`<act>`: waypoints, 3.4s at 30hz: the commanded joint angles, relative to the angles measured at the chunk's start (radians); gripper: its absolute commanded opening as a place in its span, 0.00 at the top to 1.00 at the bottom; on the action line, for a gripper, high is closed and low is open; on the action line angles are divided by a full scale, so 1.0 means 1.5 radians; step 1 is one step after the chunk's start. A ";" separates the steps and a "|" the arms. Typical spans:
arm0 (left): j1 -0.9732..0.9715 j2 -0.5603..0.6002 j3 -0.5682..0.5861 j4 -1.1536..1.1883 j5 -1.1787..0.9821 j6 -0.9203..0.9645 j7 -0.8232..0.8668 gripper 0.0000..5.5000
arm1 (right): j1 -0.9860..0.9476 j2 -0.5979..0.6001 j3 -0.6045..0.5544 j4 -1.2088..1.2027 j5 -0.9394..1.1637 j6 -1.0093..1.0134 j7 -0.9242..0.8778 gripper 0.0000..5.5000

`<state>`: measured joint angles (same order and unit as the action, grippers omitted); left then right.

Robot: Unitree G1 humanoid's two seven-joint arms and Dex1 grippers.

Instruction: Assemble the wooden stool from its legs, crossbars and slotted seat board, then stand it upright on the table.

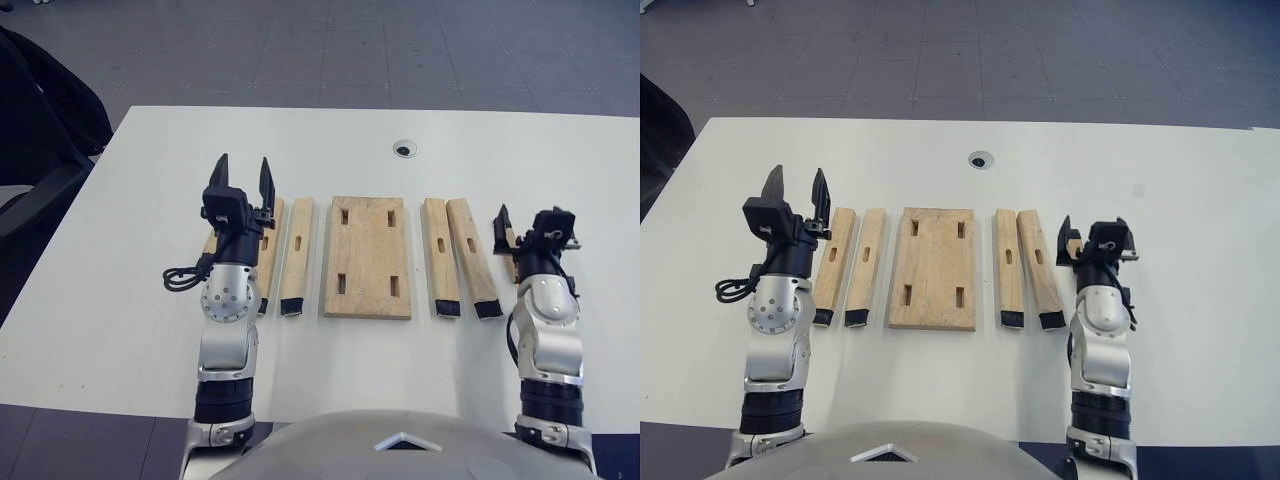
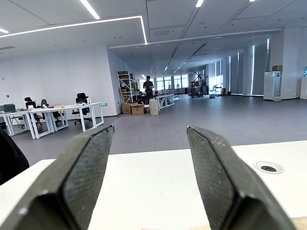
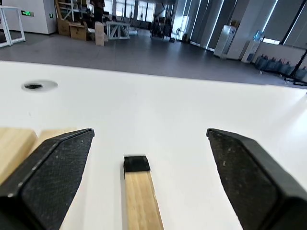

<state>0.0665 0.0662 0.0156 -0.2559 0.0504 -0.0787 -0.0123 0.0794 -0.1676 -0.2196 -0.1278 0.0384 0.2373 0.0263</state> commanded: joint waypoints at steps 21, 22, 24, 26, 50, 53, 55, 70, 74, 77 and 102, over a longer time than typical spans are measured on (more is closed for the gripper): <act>0.014 -0.007 0.008 0.001 0.003 0.035 0.007 0.48 | 0.049 -0.010 -0.001 -0.025 0.066 0.157 0.052 0.69; 0.013 -0.007 0.008 0.000 0.003 0.035 0.007 0.48 | 0.049 -0.009 0.000 -0.027 0.068 0.157 0.053 0.73; 0.012 -0.006 0.008 0.000 0.003 0.036 0.007 0.48 | 0.046 -0.008 0.001 -0.029 0.070 0.158 0.052 0.77; 0.010 -0.002 0.012 0.000 0.001 0.037 0.004 0.48 | 0.033 -0.007 -0.003 -0.031 0.074 0.158 0.049 0.77; -0.197 0.009 0.136 -0.024 -1.053 0.656 0.070 0.35 | -0.225 -0.083 0.280 -0.062 0.026 -0.126 0.335 0.77; -0.187 0.018 0.116 -0.024 -1.031 0.648 0.055 0.35 | -0.221 -0.085 0.286 -0.074 0.027 -0.136 0.344 0.77; -0.188 0.021 0.112 -0.022 -1.027 0.639 0.049 0.35 | -0.217 -0.088 0.292 -0.082 0.027 -0.141 0.351 0.77; -0.184 0.037 0.115 -0.025 -1.029 0.594 -0.001 0.53 | -0.169 -0.117 0.306 -0.097 0.025 -0.172 0.394 0.77; -0.179 0.039 0.109 -0.028 -1.025 0.591 -0.008 0.62 | -0.169 -0.118 0.307 -0.096 0.024 -0.175 0.395 0.77; -0.175 0.039 0.107 -0.029 -1.021 0.585 -0.013 0.71 | -0.169 -0.120 0.307 -0.095 0.021 -0.179 0.396 0.77; -0.179 0.018 0.116 -0.010 -0.985 0.541 -0.009 0.92 | -0.130 -0.139 0.349 -0.088 -0.111 -0.285 0.329 0.52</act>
<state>-0.1895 0.0883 0.1896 -0.2696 -1.4474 0.7495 -0.0270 -0.1245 -0.3769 0.2978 -0.2454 -0.1343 -0.2240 0.5051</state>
